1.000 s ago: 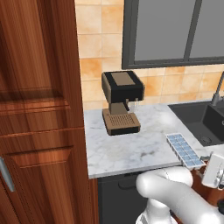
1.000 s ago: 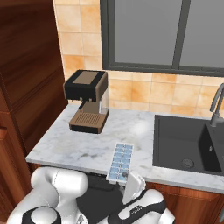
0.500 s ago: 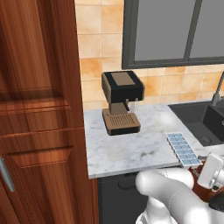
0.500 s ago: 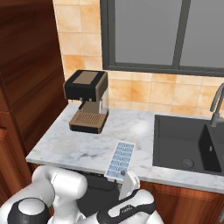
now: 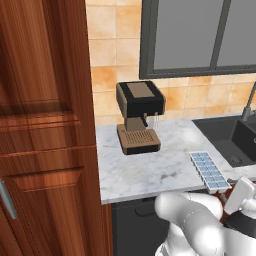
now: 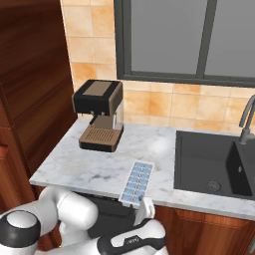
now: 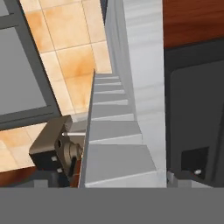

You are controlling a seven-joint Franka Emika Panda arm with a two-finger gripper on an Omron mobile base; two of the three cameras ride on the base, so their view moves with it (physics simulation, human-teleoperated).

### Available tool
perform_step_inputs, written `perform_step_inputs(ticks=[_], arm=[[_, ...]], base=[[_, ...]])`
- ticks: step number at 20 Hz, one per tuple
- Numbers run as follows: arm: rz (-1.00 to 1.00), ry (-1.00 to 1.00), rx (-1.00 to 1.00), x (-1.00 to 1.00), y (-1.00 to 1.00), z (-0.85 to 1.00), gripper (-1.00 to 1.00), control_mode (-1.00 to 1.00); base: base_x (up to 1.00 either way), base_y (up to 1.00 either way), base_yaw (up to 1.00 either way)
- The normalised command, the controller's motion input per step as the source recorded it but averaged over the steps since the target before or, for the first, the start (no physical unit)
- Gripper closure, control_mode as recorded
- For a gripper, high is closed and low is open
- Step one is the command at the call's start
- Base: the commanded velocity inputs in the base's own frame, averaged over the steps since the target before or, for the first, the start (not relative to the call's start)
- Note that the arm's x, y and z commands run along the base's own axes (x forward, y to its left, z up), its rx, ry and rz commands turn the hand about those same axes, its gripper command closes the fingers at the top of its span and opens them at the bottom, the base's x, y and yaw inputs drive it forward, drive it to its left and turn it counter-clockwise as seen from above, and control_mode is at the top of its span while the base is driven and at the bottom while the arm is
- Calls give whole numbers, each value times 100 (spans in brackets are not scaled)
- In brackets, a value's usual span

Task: The ice cube tray has been filled with water. Take the tray and place it in the freezer to make ice. Close the freezer door after placing the tray.

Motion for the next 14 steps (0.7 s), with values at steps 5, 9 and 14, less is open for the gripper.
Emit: perform_step_inputs(ticks=[5, 9, 14], arm=[[-12, 0, 0, 14, 0, 1, 100, -100], [-3, 1, 0, 19, 0, 0, 100, -100], [0, 0, 0, 4, 0, 0, 100, -100]], base=[[0, 0, 0], [0, 0, 0], [0, 0, 0]])
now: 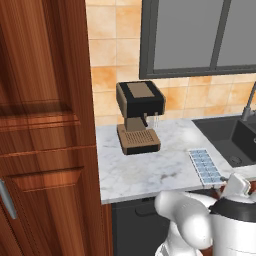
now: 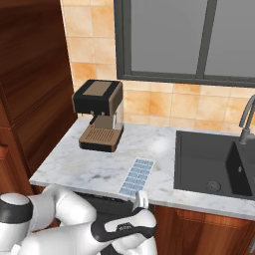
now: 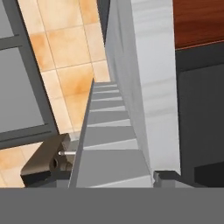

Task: The ice cube tray has been filled with water. Take the tray and place it in the freezer to make ice. Close the freezer door after placing the tray.

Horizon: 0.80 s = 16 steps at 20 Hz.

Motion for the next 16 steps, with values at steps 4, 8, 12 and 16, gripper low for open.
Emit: perform_step_inputs(ticks=[4, 8, 12, 16], arm=[[0, -2, 0, -27, 0, 29, 100, -100], [0, -17, -4, -36, 0, 60, 100, -100], [0, -15, -11, -20, 6, 65, 100, -100], [1, -1, -14, -1, 23, 66, 100, -100]], base=[[0, 0, 0], [0, 0, 0], [0, 0, 0], [0, 0, 0]])
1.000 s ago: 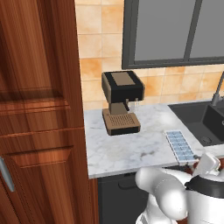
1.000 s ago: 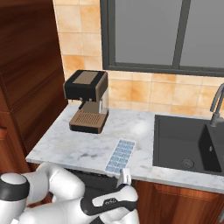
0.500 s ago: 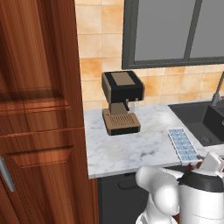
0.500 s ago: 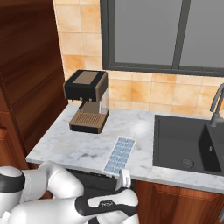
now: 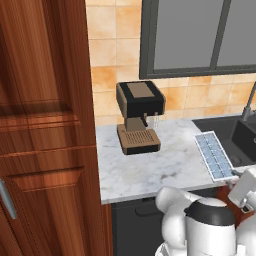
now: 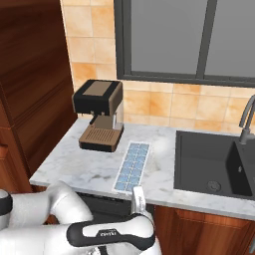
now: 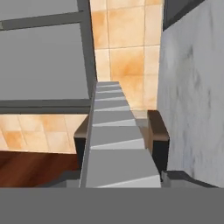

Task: The ice cube tray has been filled with water. Take the tray and place it in the freezer to make ice. Close the freezer door after placing the tray.

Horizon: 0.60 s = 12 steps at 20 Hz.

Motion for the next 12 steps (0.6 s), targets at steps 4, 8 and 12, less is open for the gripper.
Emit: perform_step_inputs(ticks=[4, 8, 12], arm=[[6, 2, -12, 0, 31, 62, 100, -100], [7, 5, -10, 0, 39, 64, 100, -100], [2, 1, -2, 0, 44, 61, 100, -100]], base=[[0, 0, 0], [0, 0, 0], [0, 0, 0]])
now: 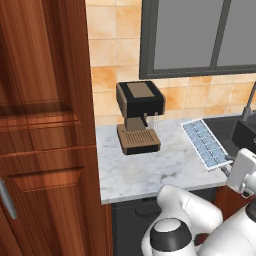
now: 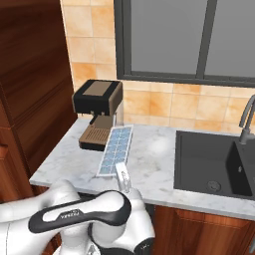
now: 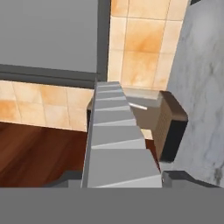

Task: The ice cube tray has been filled with water. Take the tray and place it in the freezer to make ice. Close the freezer door after placing the tray.

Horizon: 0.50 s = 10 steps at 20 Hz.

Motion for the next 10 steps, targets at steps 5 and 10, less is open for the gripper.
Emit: perform_step_inputs(ticks=[5, 10], arm=[[0, 5, 1, 0, 43, 60, 100, -100], [0, 11, 5, 0, 42, 64, 100, -100]], base=[[0, 0, 0], [0, 0, 0]])
